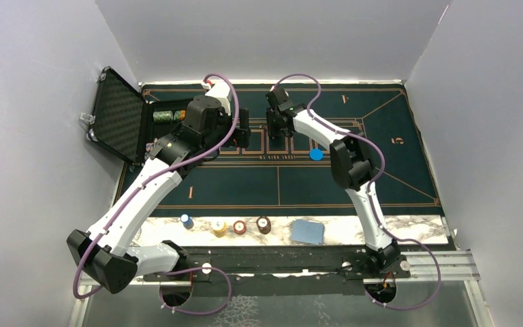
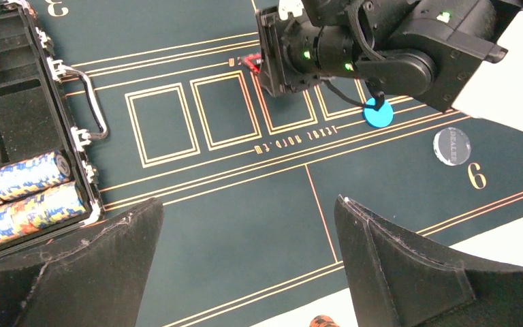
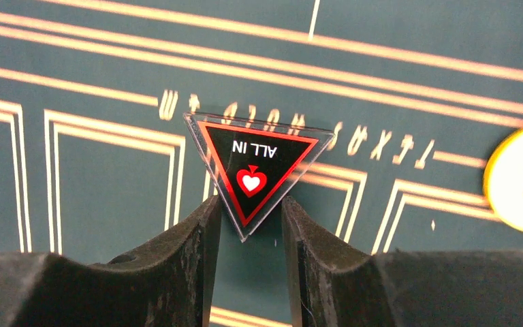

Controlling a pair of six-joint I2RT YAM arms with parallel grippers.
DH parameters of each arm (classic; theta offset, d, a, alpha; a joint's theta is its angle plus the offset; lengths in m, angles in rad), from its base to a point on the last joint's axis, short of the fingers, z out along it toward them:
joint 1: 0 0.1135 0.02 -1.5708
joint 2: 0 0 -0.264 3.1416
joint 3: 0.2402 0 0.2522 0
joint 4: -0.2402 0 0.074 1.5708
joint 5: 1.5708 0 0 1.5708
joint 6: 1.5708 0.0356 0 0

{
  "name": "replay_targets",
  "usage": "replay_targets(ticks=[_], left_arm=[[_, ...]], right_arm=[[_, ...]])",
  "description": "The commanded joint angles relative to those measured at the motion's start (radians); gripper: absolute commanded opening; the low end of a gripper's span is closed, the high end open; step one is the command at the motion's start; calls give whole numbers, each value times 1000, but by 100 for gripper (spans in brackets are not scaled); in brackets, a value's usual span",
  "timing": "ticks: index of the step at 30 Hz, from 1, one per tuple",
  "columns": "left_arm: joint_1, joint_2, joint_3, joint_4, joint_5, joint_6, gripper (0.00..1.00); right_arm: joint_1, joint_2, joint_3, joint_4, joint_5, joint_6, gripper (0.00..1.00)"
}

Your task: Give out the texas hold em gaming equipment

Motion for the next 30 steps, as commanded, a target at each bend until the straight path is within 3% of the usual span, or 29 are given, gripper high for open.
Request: replay_targets(ticks=[1,7,14,19,22,24,30], left_arm=[[-3,16,41,-25,-37,26,99],[-2,22,40,-48,-44,29,99],[-1,30,41,-44,-33,11,99],[-2,19,37,-39,-41,9,99],[-2,9,13,-34,-41,3,99],[-2,6,-1,-30,-39,-6,99],[-2,3,-22,-16,-17,-17,99]], right_arm=[[-4,110,112,37,126,-24,40],[-29,206,247,123,83,-75,41],[-39,197,419,41,34,-163,70],[-42,-58,144,-21,7,-203,98],[-68,-179,-7,-94,34,-185,99],[-116,-242,-109,-117,-63,-182,99],[-184,-311,-244,-204,-71,-223,100]])
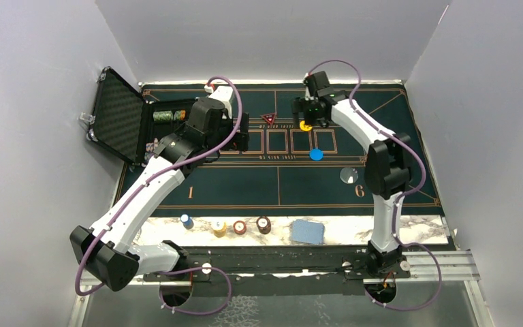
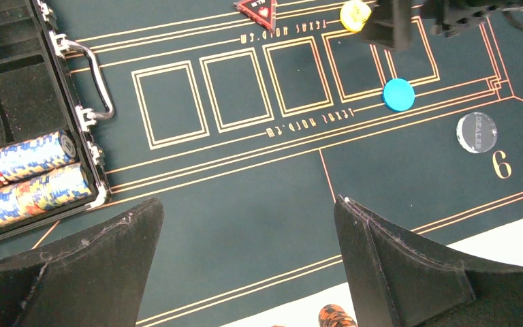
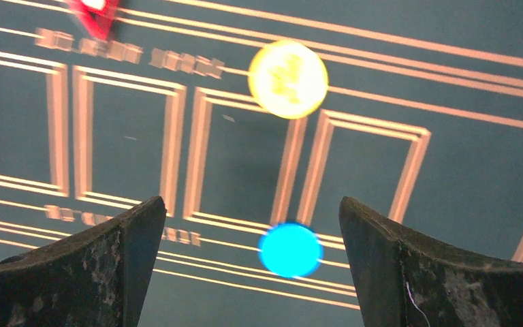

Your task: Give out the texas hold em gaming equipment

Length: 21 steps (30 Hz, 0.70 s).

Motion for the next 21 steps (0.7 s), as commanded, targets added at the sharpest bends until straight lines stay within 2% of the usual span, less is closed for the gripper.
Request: replay_targets(ticks=[1,5,16,21], left_arm=[[-2,-20,-17,28,5,-16,99],[-2,-18,-11,30,7,-12,99],[-2,-20,-5,29,7,-5,99],[-4,-17,0,30,11,-5,99]], right_arm=[[-42,-7,-77,-119,-36,-36,99],[-58,44,-83,-176,-77,-9,94],[-63,40,-223,-131,-5,-12,87],[-63,79,-226,-145,-20,3,74]])
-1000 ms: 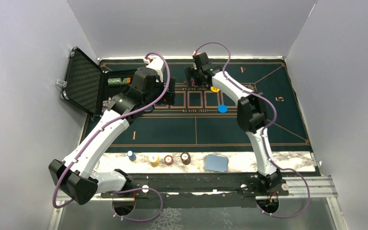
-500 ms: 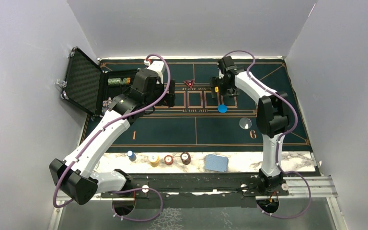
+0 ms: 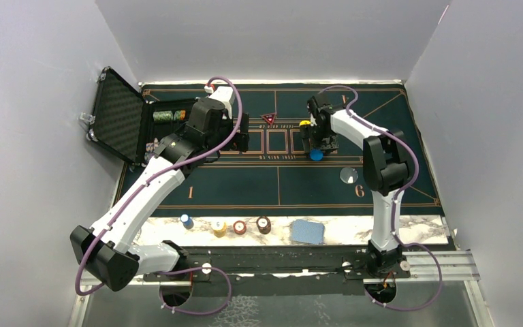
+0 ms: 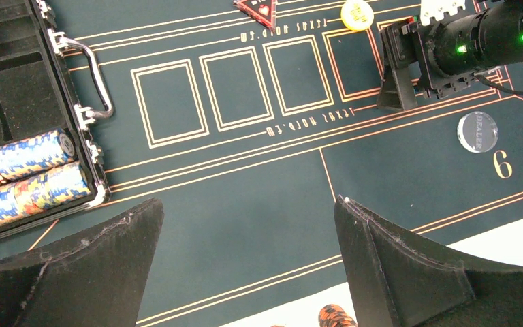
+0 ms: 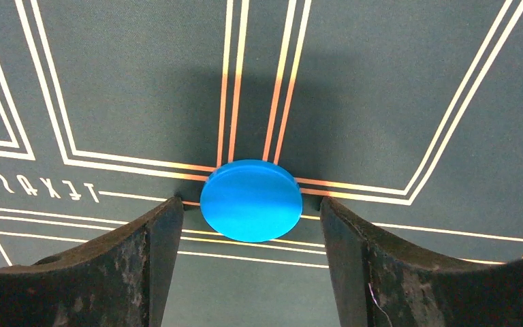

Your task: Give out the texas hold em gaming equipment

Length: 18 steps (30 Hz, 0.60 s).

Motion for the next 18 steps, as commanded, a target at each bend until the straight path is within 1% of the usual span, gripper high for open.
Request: replay_targets(ticks=[1,3,6,8,13,18], left_arm=[[-4,-16,14,27,11,1,99],[-4,-20,16,27,5,5,99],[-7,-23,15,28,0,3,99],[-14,-19,15,32,6,2,99],[-19,-12,31,33,4,5,99],[-26,-8,27,39,-3,7,99]], right_arm=[[1,38,-35,-14,-2,14,73],[1,21,-65,25,13,1,73],[0,48,-41,23,43,-11,73],[1,66,-24,11,40,1,70],[2,50,-48,41,29,20,66],[1,41,-74,57,31,19,58]])
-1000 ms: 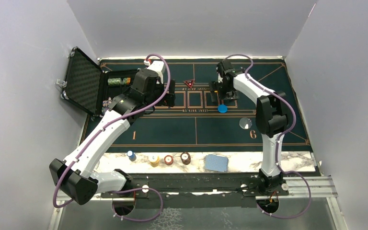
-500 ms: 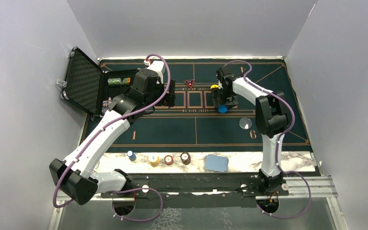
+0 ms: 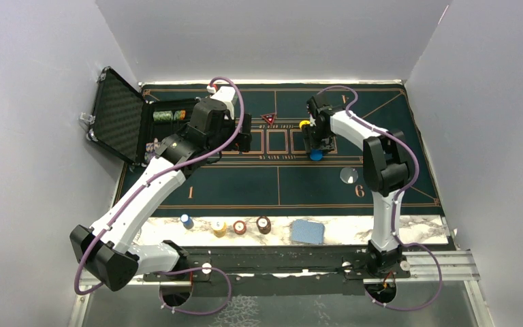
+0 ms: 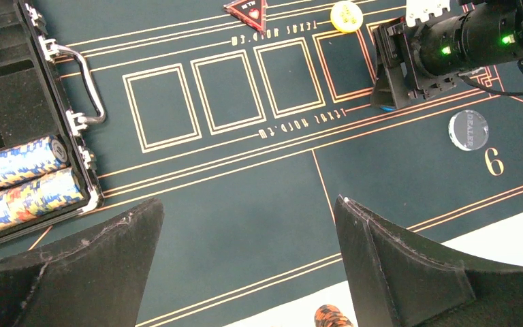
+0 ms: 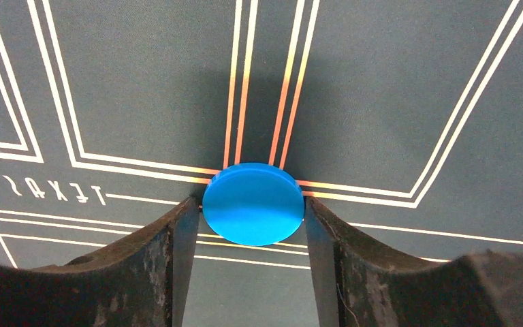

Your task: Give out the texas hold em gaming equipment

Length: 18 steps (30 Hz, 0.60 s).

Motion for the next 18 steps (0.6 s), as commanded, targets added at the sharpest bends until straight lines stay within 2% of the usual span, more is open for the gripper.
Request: replay_targets(ticks=[1,7,18], left_arm=[[-12,-6,24,31,-3,7,99],[-25,17,39,36,-4,11,99],[-32,30,41,46,-1,6,99]], right_arm=[[0,44,-60,32,30,5,58],[0,20,-85,62,14,11,52],[0,-23,-106,86,-23,5,51]])
